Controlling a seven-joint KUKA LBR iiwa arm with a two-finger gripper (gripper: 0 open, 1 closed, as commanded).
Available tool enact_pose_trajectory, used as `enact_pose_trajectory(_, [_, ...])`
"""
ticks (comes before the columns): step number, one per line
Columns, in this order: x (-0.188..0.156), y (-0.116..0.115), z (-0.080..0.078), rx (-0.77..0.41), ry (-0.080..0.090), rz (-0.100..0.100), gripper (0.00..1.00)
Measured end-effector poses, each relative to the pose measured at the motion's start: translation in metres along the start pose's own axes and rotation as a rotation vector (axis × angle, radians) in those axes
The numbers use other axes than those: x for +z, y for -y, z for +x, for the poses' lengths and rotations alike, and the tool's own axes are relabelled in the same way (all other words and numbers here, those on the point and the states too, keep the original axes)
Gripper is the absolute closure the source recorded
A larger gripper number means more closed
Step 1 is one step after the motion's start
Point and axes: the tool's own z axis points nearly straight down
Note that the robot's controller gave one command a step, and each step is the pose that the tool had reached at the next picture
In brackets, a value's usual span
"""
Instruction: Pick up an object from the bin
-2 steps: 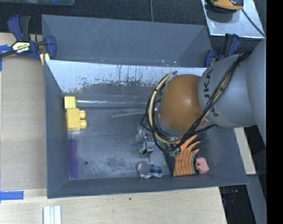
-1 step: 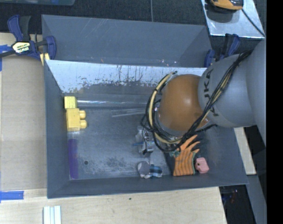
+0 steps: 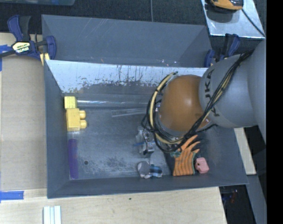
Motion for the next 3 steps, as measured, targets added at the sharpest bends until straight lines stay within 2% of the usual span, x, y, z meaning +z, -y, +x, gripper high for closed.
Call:
enact_pose_trajectory(1, [-0.072, -0.007, -0.018, 0.227, 0.003, 0.000, 1.00])
enact_pose_trajectory(2, [-0.072, -0.007, -0.018, 0.227, 0.003, 0.000, 1.00])
enact_pose_trajectory(3, [-0.057, -0.019, 0.008, 0.134, 0.009, 0.001, 1.00])
